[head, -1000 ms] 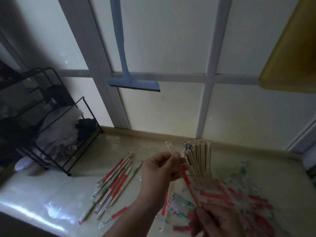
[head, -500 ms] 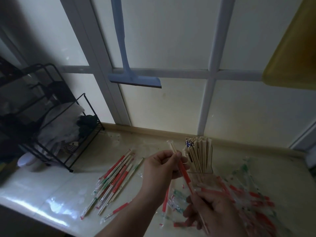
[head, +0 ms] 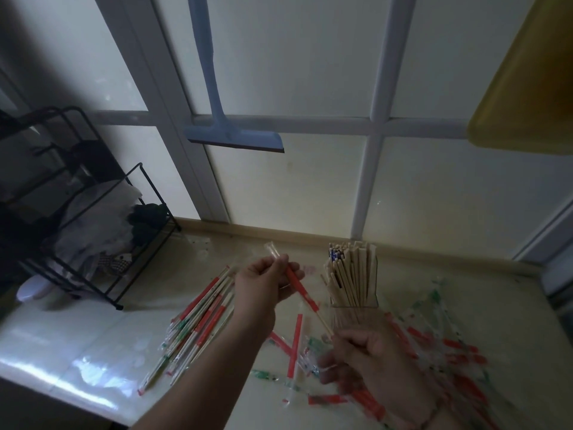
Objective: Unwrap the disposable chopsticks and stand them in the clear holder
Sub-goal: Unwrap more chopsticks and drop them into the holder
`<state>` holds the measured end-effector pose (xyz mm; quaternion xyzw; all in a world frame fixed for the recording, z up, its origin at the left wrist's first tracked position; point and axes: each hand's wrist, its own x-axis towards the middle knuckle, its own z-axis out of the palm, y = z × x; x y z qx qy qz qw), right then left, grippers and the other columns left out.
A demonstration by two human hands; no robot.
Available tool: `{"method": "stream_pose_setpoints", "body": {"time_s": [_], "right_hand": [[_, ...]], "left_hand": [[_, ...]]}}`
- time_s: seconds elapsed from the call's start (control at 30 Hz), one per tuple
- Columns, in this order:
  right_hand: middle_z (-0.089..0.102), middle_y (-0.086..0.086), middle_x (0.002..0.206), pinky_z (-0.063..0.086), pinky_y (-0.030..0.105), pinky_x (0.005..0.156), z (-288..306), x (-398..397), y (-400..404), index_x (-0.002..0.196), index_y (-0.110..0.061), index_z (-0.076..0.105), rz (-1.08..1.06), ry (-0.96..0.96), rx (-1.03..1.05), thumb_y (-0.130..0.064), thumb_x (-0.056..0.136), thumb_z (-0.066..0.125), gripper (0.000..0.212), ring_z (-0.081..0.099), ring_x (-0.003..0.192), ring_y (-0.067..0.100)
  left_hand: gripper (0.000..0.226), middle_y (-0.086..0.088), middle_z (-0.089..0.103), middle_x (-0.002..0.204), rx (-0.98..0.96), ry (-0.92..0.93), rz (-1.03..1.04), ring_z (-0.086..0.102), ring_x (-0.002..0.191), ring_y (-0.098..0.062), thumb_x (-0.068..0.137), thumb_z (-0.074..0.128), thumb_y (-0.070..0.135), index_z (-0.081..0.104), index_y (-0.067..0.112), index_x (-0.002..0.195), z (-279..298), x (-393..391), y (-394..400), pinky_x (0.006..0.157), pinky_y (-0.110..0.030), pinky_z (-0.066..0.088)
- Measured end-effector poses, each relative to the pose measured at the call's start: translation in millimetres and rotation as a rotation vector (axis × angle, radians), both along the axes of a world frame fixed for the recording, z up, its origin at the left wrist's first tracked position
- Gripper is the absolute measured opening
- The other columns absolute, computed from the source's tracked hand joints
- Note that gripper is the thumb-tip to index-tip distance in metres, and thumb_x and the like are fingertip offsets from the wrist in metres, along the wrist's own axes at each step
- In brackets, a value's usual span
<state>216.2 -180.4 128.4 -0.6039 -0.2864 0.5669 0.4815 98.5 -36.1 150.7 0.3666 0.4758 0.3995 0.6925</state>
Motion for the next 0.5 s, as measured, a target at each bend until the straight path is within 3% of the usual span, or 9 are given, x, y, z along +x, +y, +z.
{"method": "stream_pose_setpoints", "body": {"time_s": [0.1, 0.2, 0.3, 0.37, 0.43, 0.5], "right_hand": [[0.072, 0.023, 0.078, 0.055, 0.033, 0.057, -14, 3, -8, 0.087, -0.006, 0.070, -0.001, 0.022, -0.005, -0.001, 0.091, 0.057, 0.014, 0.071, 0.068, 0.033], [0.072, 0.022, 0.079, 0.055, 0.031, 0.057, -23, 9, -24, 0.097, -0.004, 0.072, 0.051, -0.015, -0.059, 0.001, 0.089, 0.060, 0.015, 0.072, 0.070, 0.033], [0.075, 0.014, 0.077, 0.054, 0.024, 0.063, -27, 26, -49, 0.083, -0.002, 0.073, 0.159, -0.091, -0.126, -0.005, 0.086, 0.067, 0.007, 0.072, 0.069, 0.023], [0.077, 0.005, 0.079, 0.053, 0.020, 0.067, -28, 42, -64, 0.072, 0.007, 0.060, 0.177, -0.148, -0.165, -0.024, 0.072, 0.080, 0.037, 0.072, 0.071, 0.014], [0.077, -0.001, 0.085, 0.055, 0.020, 0.074, -30, 61, -78, 0.077, 0.004, 0.068, 0.180, -0.151, -0.195, -0.059, 0.045, 0.086, 0.073, 0.072, 0.078, 0.008], [0.075, 0.001, 0.083, 0.057, 0.024, 0.071, -31, 78, -87, 0.086, -0.010, 0.080, 0.174, -0.087, -0.178, -0.062, 0.032, 0.090, 0.075, 0.071, 0.078, 0.011]], "left_hand": [[0.018, -0.013, 0.073, 0.080, -0.041, -0.022, 0.032, 0.072, 0.077, -0.023, 0.096, 0.058, 0.012, 0.065, -0.004, 0.098, -11, -6, 7, 0.066, -0.032, 0.060], [0.015, -0.013, 0.072, 0.082, -0.089, -0.072, 0.148, 0.072, 0.075, -0.020, 0.096, 0.058, 0.012, 0.064, -0.002, 0.097, -19, -16, 29, 0.067, -0.030, 0.061], [0.014, -0.014, 0.071, 0.086, -0.113, -0.074, 0.232, 0.072, 0.072, -0.018, 0.096, 0.058, 0.012, 0.063, -0.001, 0.101, -32, -30, 54, 0.066, -0.028, 0.062], [0.015, -0.013, 0.070, 0.090, -0.134, -0.065, 0.293, 0.072, 0.076, -0.018, 0.097, 0.057, 0.014, 0.062, 0.001, 0.103, -45, -39, 67, 0.072, -0.029, 0.061], [0.014, -0.012, 0.070, 0.092, -0.164, -0.064, 0.367, 0.072, 0.076, -0.017, 0.098, 0.057, 0.015, 0.062, 0.003, 0.103, -66, -46, 76, 0.070, -0.028, 0.061], [0.015, -0.011, 0.068, 0.088, -0.206, -0.062, 0.422, 0.070, 0.062, -0.012, 0.097, 0.059, 0.014, 0.062, 0.002, 0.105, -93, -47, 79, 0.057, -0.023, 0.060]]}}
